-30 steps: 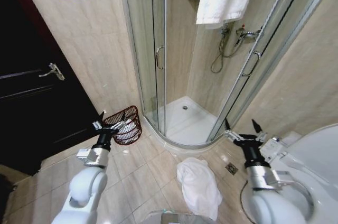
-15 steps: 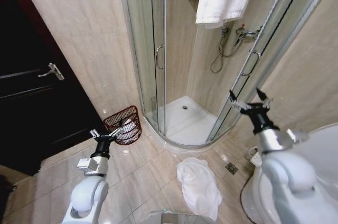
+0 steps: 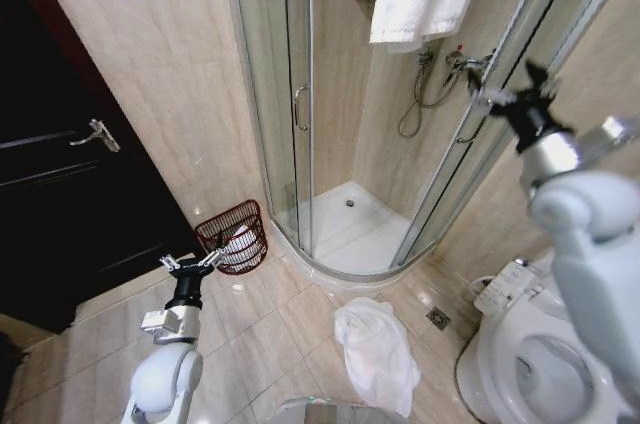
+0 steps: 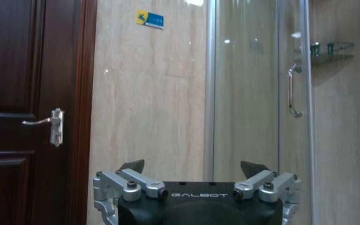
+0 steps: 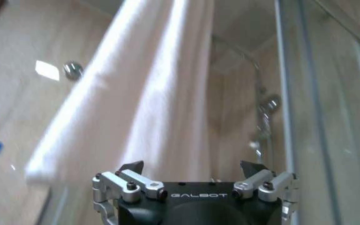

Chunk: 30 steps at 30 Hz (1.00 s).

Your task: Discard the used towel into the hamper.

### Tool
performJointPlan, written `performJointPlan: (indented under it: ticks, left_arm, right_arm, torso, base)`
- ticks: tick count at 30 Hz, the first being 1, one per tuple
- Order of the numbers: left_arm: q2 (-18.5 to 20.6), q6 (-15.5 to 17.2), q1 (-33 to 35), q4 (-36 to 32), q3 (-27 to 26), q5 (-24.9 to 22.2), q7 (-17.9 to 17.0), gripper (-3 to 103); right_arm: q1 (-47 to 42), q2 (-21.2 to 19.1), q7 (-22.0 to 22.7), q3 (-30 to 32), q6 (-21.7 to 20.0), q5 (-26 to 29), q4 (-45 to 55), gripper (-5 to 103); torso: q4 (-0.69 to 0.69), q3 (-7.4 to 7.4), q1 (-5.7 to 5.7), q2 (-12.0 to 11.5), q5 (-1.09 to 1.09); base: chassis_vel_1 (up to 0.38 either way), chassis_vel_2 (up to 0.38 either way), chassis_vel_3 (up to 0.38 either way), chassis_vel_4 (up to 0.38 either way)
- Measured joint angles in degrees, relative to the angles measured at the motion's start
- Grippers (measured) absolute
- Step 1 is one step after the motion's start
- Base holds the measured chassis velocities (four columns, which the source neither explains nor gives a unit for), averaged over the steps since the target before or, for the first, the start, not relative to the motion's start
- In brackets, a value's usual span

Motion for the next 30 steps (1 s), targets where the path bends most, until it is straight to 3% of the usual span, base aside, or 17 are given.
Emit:
performJointPlan:
  ticks: [1,6,12,18,22,30]
  left_arm:
    - [0.0,0.0,0.0,0.0,0.0,0.0,0.0,100]
    - [0.16,0.18,-0.4,-0.03,-0.58,-0.28,0.0,100]
    - [0.36,0.21,-0.47,-0.01,-0.95,-0.67,0.02,100]
    - [1.12,0.29,-0.9,-0.01,-1.14,-1.45,0.03,100]
    - [1.26,0.33,-1.12,-0.01,-1.04,-1.62,0.04,100]
    - [1.4,0.22,-0.77,-0.41,-1.82,-2.3,0.06,100]
  right_arm:
    - [0.0,0.0,0.0,0.0,0.0,0.0,0.0,100]
    - [16.43,2.18,4.37,-12.39,-2.09,6.52,-2.39,100]
    - [26.72,6.3,8.23,-19.07,-3.72,7.75,-7.37,100]
    - [32.53,9.39,10.65,-22.56,-4.24,10.72,-12.38,100]
    - [37.26,12.66,13.29,-25.13,-5.11,16.28,-15.1,100]
    - [40.03,15.92,15.24,-26.57,-5.72,14.59,-20.48,100]
  torso:
    - [0.0,0.0,0.0,0.0,0.0]
    - [0.02,-0.03,-0.01,-0.05,-0.01]
    - [0.02,-0.05,-0.04,-0.08,-0.04]
    - [0.0,-0.06,-0.05,-0.11,-0.01]
    - [0.01,-0.07,-0.06,-0.13,-0.04]
    - [0.01,-0.09,-0.06,-0.14,-0.02]
  base:
    - [0.0,0.0,0.0,0.0]
    - [0.0,0.0,0.0,0.0]
    - [0.0,0.0,0.0,0.0]
    - [0.0,0.0,0.0,0.0]
    - [0.0,0.0,0.0,0.0]
    - [0.0,0.0,0.0,0.0]
